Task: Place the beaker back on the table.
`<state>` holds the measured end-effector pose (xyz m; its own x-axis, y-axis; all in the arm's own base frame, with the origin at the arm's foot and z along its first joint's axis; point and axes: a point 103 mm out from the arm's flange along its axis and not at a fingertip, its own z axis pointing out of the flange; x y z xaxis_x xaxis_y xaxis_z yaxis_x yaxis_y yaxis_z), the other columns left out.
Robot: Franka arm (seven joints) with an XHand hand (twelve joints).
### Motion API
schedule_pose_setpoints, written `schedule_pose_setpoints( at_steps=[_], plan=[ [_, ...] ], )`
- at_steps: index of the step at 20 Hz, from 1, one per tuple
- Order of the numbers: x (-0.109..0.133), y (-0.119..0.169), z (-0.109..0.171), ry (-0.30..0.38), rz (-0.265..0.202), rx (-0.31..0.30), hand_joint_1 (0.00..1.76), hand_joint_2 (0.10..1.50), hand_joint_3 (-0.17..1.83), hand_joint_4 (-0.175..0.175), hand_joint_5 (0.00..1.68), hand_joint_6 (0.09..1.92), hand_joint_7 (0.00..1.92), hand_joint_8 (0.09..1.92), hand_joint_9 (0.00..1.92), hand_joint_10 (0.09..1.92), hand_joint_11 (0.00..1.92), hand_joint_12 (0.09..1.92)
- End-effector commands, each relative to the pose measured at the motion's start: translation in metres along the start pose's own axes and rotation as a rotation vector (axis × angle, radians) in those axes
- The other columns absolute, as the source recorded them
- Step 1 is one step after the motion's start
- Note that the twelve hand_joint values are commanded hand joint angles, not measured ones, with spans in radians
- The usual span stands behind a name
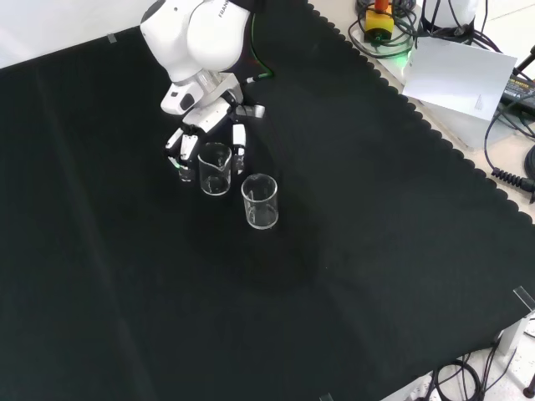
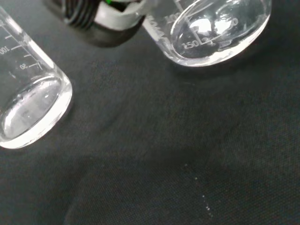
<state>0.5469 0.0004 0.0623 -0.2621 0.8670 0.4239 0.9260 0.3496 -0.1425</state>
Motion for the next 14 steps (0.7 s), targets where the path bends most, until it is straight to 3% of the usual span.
schedule_pose_setpoints(
  at_steps=[1, 6, 14],
  plan=[
    [-0.004, -0.005, -0.005, 0.014, 0.001, -0.011, 0.88, 0.86, 0.11, -0.028, 0.38, 0.35, 0.56, 0.09, 0.65, 0.09, 0.01, 1.38],
    [-0.001, -0.007, -0.012, 0.013, 0.0, -0.02, 0.87, 0.69, 0.46, -0.028, 0.43, 0.21, 0.55, 0.09, 0.63, 0.09, 0.0, 1.37],
    [0.012, -0.023, -0.054, -0.017, 0.005, -0.109, 0.84, 0.65, 0.51, -0.027, 0.43, 0.19, 0.54, 0.09, 0.63, 0.09, 0.0, 1.37]
  ],
)
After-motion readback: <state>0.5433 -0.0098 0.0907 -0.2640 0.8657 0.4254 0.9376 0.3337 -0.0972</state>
